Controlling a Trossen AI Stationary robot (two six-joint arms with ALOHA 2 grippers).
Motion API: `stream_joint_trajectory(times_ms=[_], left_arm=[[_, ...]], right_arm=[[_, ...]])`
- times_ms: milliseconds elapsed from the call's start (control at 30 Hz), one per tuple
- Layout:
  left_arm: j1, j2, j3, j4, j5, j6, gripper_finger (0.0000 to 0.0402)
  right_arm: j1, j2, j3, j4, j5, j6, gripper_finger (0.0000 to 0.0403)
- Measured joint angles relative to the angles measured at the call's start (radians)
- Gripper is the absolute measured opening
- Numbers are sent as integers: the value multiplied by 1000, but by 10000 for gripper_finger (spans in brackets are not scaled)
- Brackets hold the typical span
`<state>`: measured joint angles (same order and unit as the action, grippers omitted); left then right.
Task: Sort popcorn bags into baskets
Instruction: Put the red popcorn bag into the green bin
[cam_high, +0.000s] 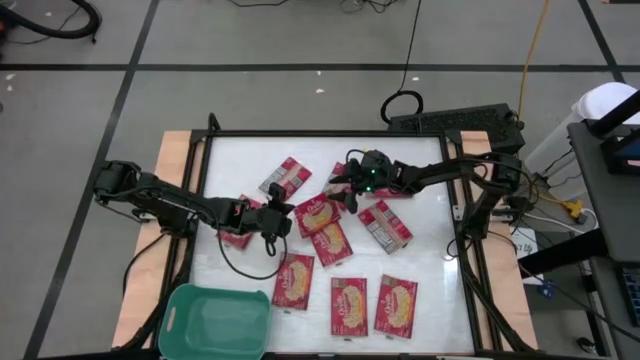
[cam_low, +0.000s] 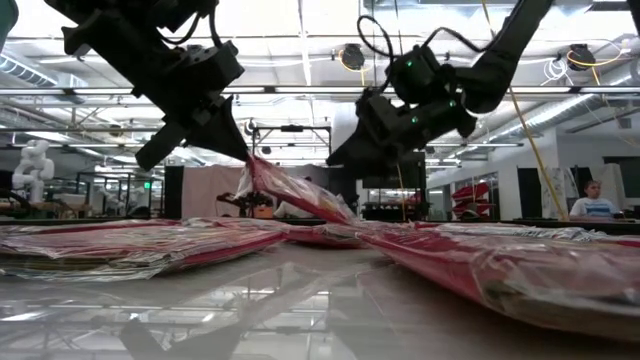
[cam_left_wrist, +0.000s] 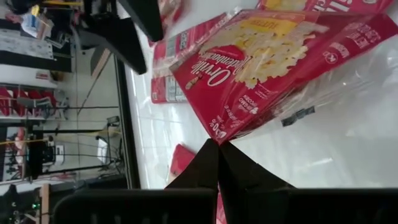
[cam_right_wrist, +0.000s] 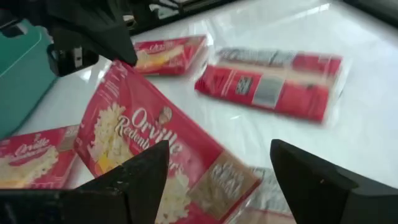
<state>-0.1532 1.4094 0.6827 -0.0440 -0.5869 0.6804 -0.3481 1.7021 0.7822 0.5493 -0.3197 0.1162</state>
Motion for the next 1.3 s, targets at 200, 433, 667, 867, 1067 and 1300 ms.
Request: stream_joint_trajectory(times_ms=[200, 433, 667, 867, 1067, 1300], left_arm=[[-7, 0, 0, 56, -43, 42, 1], [-14, 0, 0, 103, -49, 100, 1], [-16, 0, 0, 135, -72, 102, 1], [-11, -5, 0, 142, -140, 2, 4], [-37, -78, 0, 57, -151, -155, 57], [-88, -284, 0, -29, -155, -425, 144]], right_arm=[[-29, 14, 0, -22, -59, -48, 275], [-45, 65, -1, 25, -152, -77, 274], [-2, 68, -1, -2, -315, -148, 216], [27, 68, -1, 8, -307, -184, 96], [37, 56, -1, -3, -280, -155, 11], [92, -31, -1, -33, -162, -180, 17]])
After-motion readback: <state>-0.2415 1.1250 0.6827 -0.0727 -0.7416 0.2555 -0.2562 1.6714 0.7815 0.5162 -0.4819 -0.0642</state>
